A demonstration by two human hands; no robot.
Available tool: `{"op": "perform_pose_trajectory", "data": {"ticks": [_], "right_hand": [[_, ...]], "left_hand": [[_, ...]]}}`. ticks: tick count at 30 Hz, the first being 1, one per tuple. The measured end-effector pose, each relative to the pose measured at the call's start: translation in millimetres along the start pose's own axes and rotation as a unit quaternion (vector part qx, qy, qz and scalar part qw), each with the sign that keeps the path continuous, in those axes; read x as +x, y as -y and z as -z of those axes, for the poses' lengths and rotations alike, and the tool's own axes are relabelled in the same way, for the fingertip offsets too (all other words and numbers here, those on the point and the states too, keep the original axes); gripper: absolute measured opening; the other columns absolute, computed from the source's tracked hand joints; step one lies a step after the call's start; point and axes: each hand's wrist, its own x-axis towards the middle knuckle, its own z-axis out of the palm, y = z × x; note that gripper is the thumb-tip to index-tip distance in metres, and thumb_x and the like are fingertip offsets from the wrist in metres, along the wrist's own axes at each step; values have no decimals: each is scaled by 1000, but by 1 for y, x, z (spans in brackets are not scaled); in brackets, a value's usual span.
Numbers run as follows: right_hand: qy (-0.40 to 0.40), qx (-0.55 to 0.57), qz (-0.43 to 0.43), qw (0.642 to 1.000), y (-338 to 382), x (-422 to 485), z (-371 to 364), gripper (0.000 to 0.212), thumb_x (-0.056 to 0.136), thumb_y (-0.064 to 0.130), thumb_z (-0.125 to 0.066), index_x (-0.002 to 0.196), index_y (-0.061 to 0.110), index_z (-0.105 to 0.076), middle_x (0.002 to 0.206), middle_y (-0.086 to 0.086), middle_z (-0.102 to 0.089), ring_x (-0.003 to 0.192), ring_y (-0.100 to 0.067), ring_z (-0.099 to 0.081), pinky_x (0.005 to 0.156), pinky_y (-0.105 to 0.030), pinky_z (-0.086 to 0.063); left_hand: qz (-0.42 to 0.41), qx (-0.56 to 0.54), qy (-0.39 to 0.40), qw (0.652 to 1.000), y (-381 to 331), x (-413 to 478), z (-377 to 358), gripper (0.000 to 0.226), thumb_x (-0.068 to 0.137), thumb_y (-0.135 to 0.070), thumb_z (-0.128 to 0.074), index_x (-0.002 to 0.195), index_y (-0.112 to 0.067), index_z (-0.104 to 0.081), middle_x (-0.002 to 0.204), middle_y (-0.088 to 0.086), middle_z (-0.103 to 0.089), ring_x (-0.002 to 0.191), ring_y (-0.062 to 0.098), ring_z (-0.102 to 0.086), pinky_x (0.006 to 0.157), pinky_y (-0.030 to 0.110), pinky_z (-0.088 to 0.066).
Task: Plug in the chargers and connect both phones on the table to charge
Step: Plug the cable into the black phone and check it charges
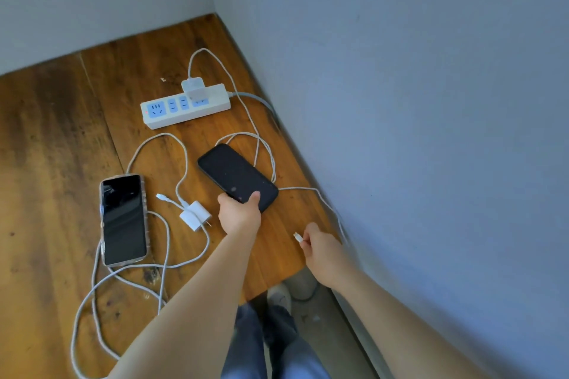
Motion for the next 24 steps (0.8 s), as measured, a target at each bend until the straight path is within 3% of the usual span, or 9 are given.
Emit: {"op": "perform_pose_trajectory", "data": {"ticks": [4,8,11,14,19,24], "right_hand": [[-28,43,-37,998,3,-10,18,23,95,37,-46,76,27,-40,62,8,-50,51,-5,-48,48,-19,-37],[-65,128,-65,988,19,-28,51,26,91,36,-54,71,24,-44,62,5,-50,53,-7,-48,50,-19,-37],[-107,203,-63,971,41,-47,79,23,87,33,-62,71,21,-52,65,4,-56,56,-6,-51,48,-16,-34],[-129,264,-27,955,64,-73,106,23,86,34,-64,71,18,-62,67,0,-65,58,-5,-57,49,-12,-39],[-124,319,18,939,95,-104,132,23,85,33,-66,75,13,-67,59,4,-62,44,2,-53,46,-11,-40],[-120,315,81,938,114,-117,135,15,83,30,-68,77,17,-71,66,2,-70,62,-7,-64,60,-20,-52]], "left_hand": [[-6,-28,45,999,-8,-9,24,22,89,-21,-63,105,-12,-52,104,8,-62,86,24,-61,77,40,-58],[99,-157,126,975,-24,-31,59,13,86,-13,-66,89,-8,-54,69,5,-51,57,14,-49,54,25,-52],[145,-220,166,950,-27,-55,86,18,84,-9,-69,84,-10,-52,58,4,-45,50,11,-45,42,19,-48],[142,-245,212,935,-24,-79,107,18,82,-12,-71,91,-7,-55,63,7,-53,48,11,-47,39,18,-46],[122,-267,245,924,-31,-108,129,26,82,-13,-71,102,-5,-56,70,12,-66,45,10,-55,40,18,-47],[105,-302,264,910,-43,-125,141,34,85,-13,-68,114,-2,-54,78,14,-71,47,12,-64,39,16,-46]]}}
